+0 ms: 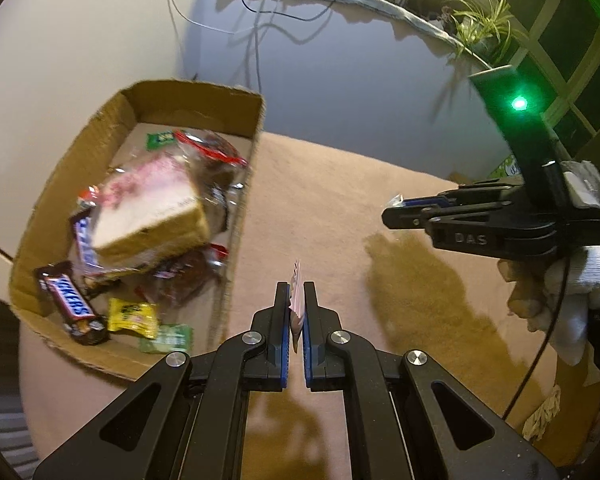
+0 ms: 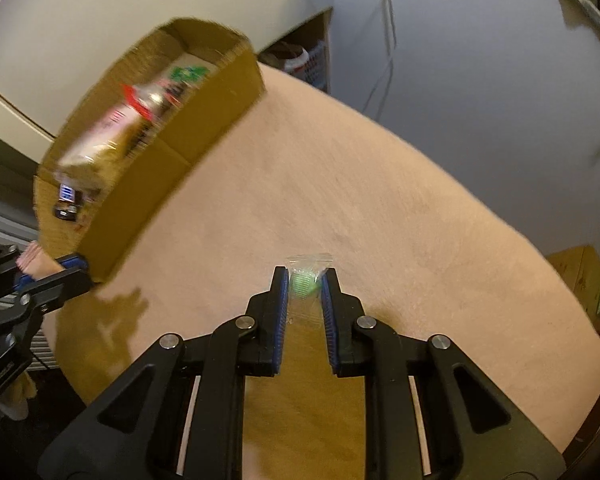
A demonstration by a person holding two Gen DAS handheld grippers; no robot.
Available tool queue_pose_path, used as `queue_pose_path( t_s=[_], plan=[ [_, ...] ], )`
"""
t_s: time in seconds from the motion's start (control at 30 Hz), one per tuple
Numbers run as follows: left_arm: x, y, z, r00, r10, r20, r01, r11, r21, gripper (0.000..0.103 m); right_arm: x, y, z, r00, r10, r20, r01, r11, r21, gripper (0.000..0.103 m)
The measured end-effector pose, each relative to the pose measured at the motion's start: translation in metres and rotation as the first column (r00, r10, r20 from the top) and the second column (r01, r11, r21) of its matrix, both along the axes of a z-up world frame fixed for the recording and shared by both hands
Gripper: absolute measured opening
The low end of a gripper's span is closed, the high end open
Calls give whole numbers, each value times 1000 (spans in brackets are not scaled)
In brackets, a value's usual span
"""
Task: Organize snacks
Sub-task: 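Carry both candies over the box and open both tools to drop them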
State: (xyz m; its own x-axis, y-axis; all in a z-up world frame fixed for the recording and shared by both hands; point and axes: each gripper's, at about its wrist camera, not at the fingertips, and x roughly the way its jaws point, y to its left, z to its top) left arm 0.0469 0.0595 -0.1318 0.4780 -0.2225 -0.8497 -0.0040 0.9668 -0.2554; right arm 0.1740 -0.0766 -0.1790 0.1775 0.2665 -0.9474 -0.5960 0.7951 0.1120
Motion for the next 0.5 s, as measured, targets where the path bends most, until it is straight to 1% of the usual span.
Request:
queue_pose_path(
  t_s=[0.17, 0.3, 0.5],
  plan=[
    [-1, 14, 12, 1000, 17, 25, -17, 1000, 9, 4, -5, 26, 27, 998, 42, 37, -44, 998, 44, 17],
    [-4, 28, 21, 998, 36, 45, -37, 999, 16, 4, -10, 52, 43, 995, 80, 57, -84, 994, 67, 17],
    [-3, 47, 25, 997, 59, 56, -60, 998, 22, 4, -11, 78, 56, 989, 127, 73, -133, 987, 87, 17]
  ],
)
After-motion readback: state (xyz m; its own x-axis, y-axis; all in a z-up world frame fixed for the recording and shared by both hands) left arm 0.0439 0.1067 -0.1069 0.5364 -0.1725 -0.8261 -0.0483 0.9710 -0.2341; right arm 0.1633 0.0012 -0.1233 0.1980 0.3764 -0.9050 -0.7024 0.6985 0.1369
